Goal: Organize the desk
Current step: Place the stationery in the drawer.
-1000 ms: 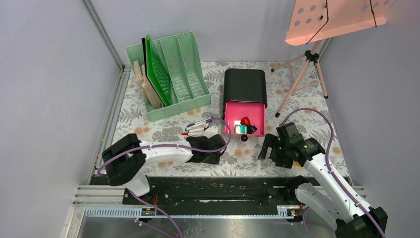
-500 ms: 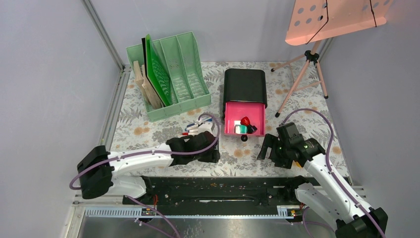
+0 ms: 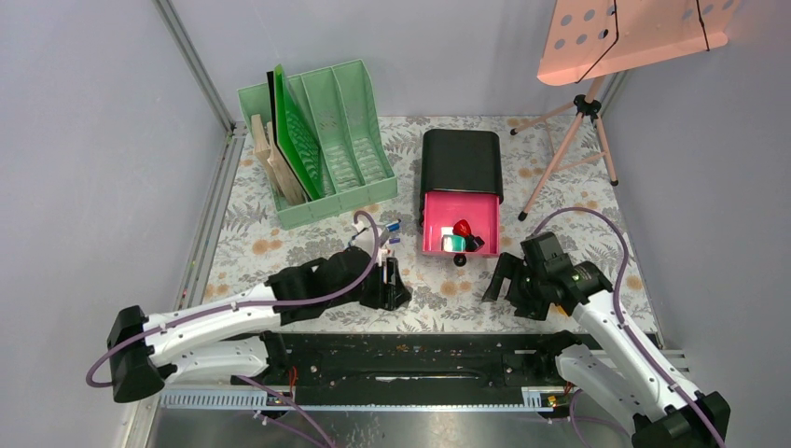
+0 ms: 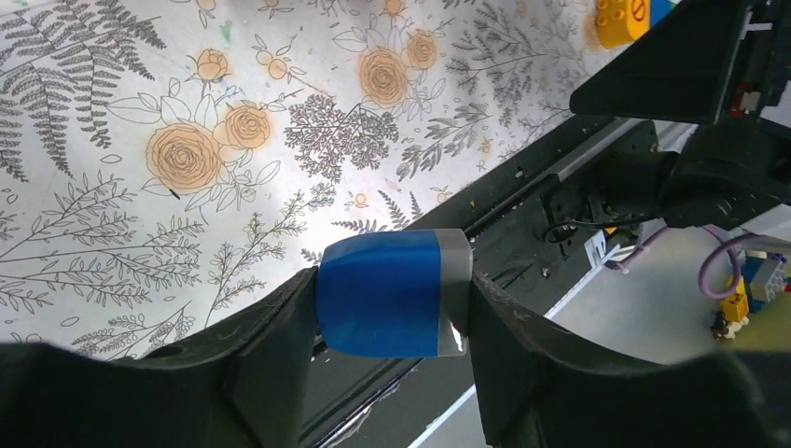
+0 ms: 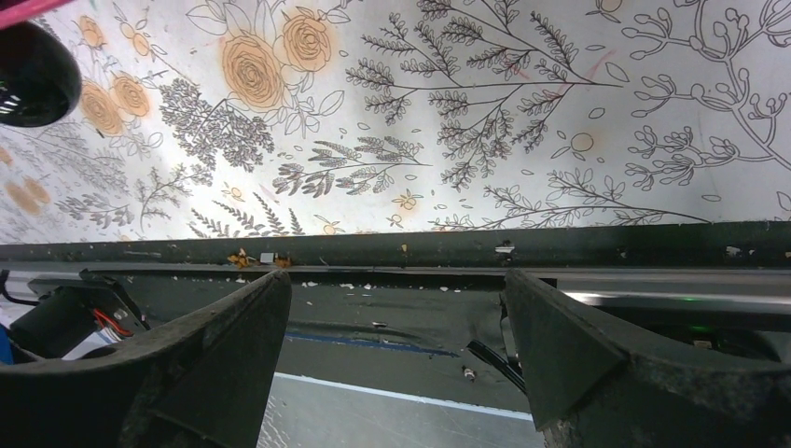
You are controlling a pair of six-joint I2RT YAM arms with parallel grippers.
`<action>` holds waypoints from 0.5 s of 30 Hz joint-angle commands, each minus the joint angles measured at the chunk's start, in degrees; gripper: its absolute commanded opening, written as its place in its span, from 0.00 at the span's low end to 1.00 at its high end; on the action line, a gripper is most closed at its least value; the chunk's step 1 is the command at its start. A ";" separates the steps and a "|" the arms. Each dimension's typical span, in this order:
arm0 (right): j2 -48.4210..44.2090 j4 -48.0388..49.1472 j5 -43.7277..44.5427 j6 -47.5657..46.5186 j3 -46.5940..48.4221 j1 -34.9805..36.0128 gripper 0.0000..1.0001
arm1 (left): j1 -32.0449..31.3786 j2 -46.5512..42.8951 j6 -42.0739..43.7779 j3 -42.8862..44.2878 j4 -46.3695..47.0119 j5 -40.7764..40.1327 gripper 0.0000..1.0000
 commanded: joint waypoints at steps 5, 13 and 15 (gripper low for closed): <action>-2.24 -1.83 -0.44 3.15 1.00 0.44 0.92 | 0.00 -2.25 6.61 1.74 0.45 3.01 0.03; -2.41 -1.27 0.25 2.64 0.39 0.42 0.92 | 0.24 6.98 11.75 14.52 -1.06 2.47 0.03; -3.24 -0.55 0.13 3.34 -0.25 0.44 0.92 | 0.27 10.27 12.13 18.39 -1.45 3.10 0.03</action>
